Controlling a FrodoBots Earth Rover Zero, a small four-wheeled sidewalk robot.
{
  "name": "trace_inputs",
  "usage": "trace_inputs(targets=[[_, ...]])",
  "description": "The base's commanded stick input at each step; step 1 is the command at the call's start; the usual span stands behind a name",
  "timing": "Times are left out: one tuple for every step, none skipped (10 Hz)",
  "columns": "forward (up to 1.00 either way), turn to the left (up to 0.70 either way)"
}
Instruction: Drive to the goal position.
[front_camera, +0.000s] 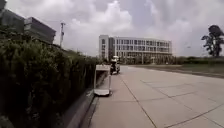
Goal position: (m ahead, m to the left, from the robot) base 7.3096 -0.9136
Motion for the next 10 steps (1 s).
trace_inputs(targets=[[0.00, 0.00], [0.00, 0.00], [0.00, 0.00], [0.00, 0.00], [0.00, -0.50], [0.00, -0.50], [0.00, -0.50], [0.00, -0.50], [0.00, -0.50], [0.00, -0.50]])
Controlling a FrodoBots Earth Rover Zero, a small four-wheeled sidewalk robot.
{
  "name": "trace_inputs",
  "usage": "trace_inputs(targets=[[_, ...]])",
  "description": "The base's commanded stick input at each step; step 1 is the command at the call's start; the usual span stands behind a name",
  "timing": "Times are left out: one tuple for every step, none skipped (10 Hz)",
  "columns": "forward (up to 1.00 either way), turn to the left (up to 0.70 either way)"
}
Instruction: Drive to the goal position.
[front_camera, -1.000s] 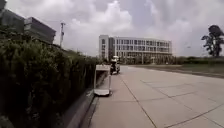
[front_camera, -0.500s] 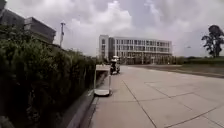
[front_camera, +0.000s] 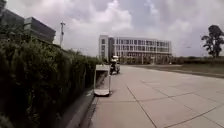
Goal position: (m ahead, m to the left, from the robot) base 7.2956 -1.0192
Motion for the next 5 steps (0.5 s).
trace_inputs(targets=[[0.00, -0.50], [0.00, -0.50], [0.00, -0.50], [0.00, -0.50], [0.00, -0.50]])
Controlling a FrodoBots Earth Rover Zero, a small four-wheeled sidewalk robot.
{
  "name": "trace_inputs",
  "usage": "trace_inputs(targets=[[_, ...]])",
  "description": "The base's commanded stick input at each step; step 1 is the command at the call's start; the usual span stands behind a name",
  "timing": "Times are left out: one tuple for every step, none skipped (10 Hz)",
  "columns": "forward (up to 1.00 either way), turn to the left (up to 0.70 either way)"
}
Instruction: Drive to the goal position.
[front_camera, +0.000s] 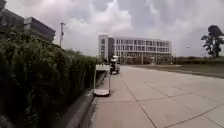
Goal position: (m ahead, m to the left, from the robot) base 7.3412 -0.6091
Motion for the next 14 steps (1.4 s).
trace_inputs(targets=[[0.00, -0.50], [0.00, -0.50], [0.00, -0.50], [0.00, -0.50], [0.00, -0.50], [0.00, -0.50], [0.00, -0.50], [0.00, -0.50], [0.00, -0.50], [0.00, -0.50], [0.00, -0.50], [0.00, -0.50], [0.00, -0.50], [0.06, -0.37]])
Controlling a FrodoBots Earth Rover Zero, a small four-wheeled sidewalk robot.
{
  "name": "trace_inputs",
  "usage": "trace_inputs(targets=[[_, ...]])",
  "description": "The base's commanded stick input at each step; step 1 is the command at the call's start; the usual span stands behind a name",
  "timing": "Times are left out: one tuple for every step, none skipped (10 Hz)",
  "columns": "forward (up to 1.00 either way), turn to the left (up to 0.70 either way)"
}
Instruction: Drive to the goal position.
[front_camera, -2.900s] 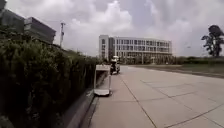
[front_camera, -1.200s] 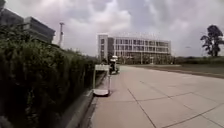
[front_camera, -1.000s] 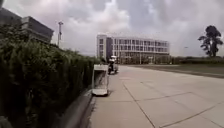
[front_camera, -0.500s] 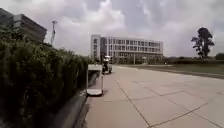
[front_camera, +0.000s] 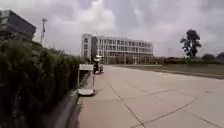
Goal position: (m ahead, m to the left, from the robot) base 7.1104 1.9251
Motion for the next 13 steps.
trace_inputs(targets=[[0.28, -0.02], [0.50, -0.02], [0.50, -0.02], [0.50, -0.02], [0.50, -0.02], [0.50, -0.02], [0.50, -0.02], [0.50, -0.02], [0.50, -0.02], [0.50, -0.02], [0.50, -0.02], [0.50, -0.02], [0.50, -0.02]])
